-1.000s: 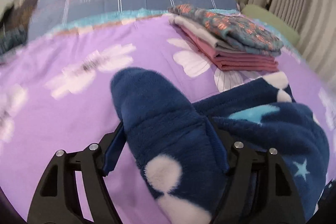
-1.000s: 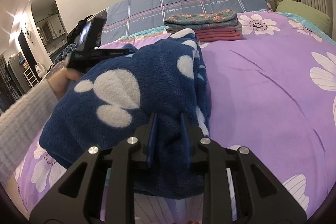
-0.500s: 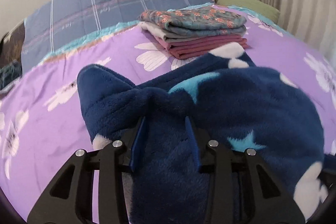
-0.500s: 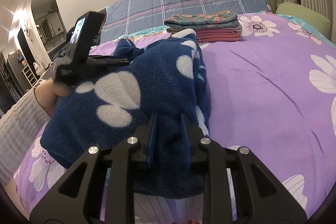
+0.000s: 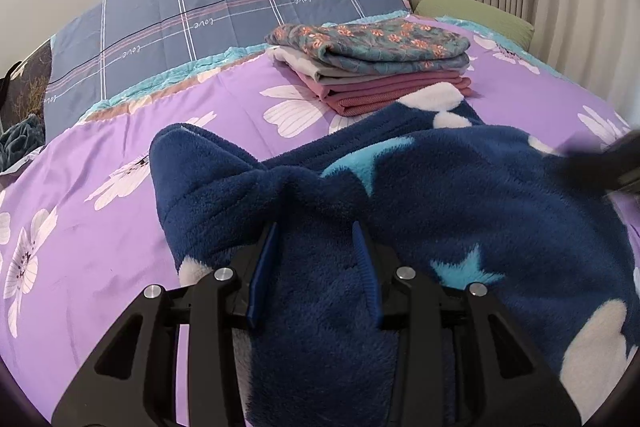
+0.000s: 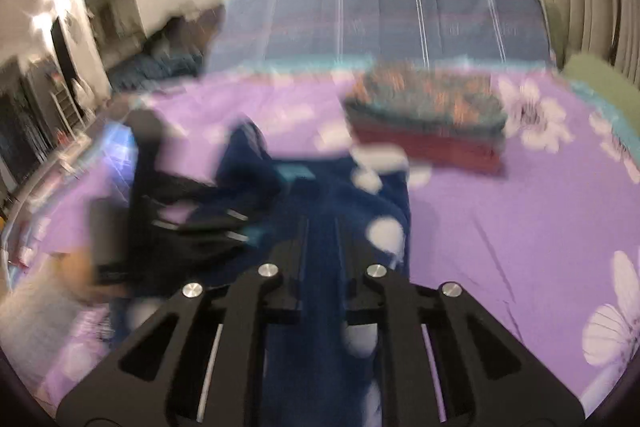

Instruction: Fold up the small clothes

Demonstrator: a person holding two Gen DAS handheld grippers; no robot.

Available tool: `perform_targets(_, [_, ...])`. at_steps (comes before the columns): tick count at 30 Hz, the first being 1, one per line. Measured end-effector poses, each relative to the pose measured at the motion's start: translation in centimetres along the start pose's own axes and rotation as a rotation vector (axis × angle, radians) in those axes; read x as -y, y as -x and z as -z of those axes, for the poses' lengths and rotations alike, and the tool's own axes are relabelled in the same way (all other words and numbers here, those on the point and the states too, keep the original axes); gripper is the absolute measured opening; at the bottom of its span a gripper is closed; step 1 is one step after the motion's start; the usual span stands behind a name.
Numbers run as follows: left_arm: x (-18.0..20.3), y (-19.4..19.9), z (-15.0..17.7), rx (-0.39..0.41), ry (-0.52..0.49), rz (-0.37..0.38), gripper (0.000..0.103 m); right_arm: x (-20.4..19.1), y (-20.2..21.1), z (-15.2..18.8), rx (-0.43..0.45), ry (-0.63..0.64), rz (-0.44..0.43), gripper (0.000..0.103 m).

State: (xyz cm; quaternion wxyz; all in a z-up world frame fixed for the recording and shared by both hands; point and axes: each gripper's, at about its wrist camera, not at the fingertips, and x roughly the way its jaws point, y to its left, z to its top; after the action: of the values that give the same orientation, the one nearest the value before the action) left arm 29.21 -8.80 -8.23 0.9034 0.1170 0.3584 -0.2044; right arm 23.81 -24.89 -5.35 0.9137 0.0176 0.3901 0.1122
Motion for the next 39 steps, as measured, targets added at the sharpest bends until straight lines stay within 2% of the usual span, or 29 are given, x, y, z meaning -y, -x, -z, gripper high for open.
perform_targets(1, [0.1, -0.2, 0.0, 0.003, 0.000, -0.005, 0.039, 0.5, -2.2, 0.7, -0.047, 0.006, 0.031, 0.009])
perform_targets(3, [0.6, -0.4, -0.1, 0.003, -0.023, -0.028, 0.039, 1.8, -4.4, 1.8, -0.050, -0.045, -0.019, 0.008])
perform_targets(4, [0.8, -0.6, -0.3, 0.000, -0.039, -0.036, 0.039, 2.6, -4.1, 1.7, -0.047, -0.099, -0.046, 0.008])
perform_targets(5, [1.0, -0.7, -0.4, -0.004, -0.047, -0.039, 0.039, 2.6, -4.0, 1.7, -0.047, -0.098, -0.037, 0.008])
perform_targets(8, [0.8, -0.6, -0.2, 0.006, -0.037, -0.036, 0.039, 1.3, -3.8, 1.8, -0.034, -0.034, 0.025, 0.008])
perform_targets(11, [0.6, 0.0, -0.1, 0.027, -0.016, -0.048, 0.040, 1.0, -3.9, 1.8, -0.033, -0.022, 0.037, 0.008])
perform_targets(14, [0.4, 1.9, -0.1, 0.055, 0.008, -0.057, 0.044, 1.1, -3.8, 1.7, -0.018, 0.003, 0.031, 0.010])
perform_targets(16, [0.2, 4.3, 0.2, 0.073, 0.034, -0.033, 0.049, 0.8, -2.8, 1.6, 0.002, 0.057, 0.037, 0.013])
perform_targets(17, [0.3, 5.5, 0.4, 0.087, 0.034, -0.017, 0.055, 0.8, -1.9, 1.5, -0.003, 0.068, 0.057, 0.019])
perform_targets(18, [0.5, 6.8, 0.8, 0.107, 0.021, -0.001, 0.060, 0.9, -0.7, 1.5, -0.008, 0.051, 0.089, 0.044])
perform_targets(19, [1.0, 8.7, 1.5, 0.139, -0.014, 0.018, 0.061, 1.1, 0.6, 1.6, -0.002, 0.026, 0.118, 0.057])
perform_targets(20, [1.3, 9.9, 2.2, 0.158, -0.043, 0.024, 0.063, 1.5, 2.4, 1.9, 0.025, -0.005, 0.116, 0.062])
perform_targets(22, [2.3, 12.2, 3.9, 0.177, -0.107, 0.029, 0.066, 2.1, 6.5, 3.1, 0.085, -0.042, -0.001, 0.059])
perform_targets(23, [2.9, 12.9, 4.9, 0.175, -0.135, 0.041, 0.067, 2.2, 8.1, 3.8, 0.105, -0.054, -0.041, 0.053])
perform_targets(25, [3.7, 13.4, 6.2, 0.170, -0.161, 0.049, 0.067, 1.9, 11.0, 5.8, 0.136, -0.063, -0.126, 0.038])
perform_targets(27, [4.3, 13.2, 7.1, 0.167, -0.170, 0.022, 0.068, 1.0, 11.9, 7.3, 0.130, -0.051, -0.195, 0.017])
perform_targets(28, [4.4, 12.4, 7.3, 0.137, -0.157, 0.018, 0.068, 0.4, 11.5, 8.2, 0.102, -0.048, -0.215, 0.016])
perform_targets(29, [4.3, 11.7, 7.4, 0.114, -0.129, 0.031, 0.068, -0.1, 10.6, 8.7, 0.071, -0.051, -0.198, 0.016])
perform_targets(31, [4.1, 10.1, 7.5, 0.080, -0.083, 0.069, 0.072, -0.6, 6.2, 10.9, -0.059, -0.057, -0.088, 0.013])
perform_targets(32, [4.7, 9.9, 7.7, 0.085, -0.100, 0.052, 0.073, -0.6, 4.5, 12.0, -0.054, -0.059, -0.074, 0.013])
perform_targets(36, [5.9, 11.1, 7.7, 0.124, -0.149, -0.044, 0.073, -1.5, 5.5, 12.0, -0.035, -0.063, -0.022, 0.013])
perform_targets(39, [5.2, 13.0, 8.0, 0.142, -0.099, -0.011, 0.073, -2.3, 5.3, 12.3, -0.024, -0.007, 0.002, 0.013])
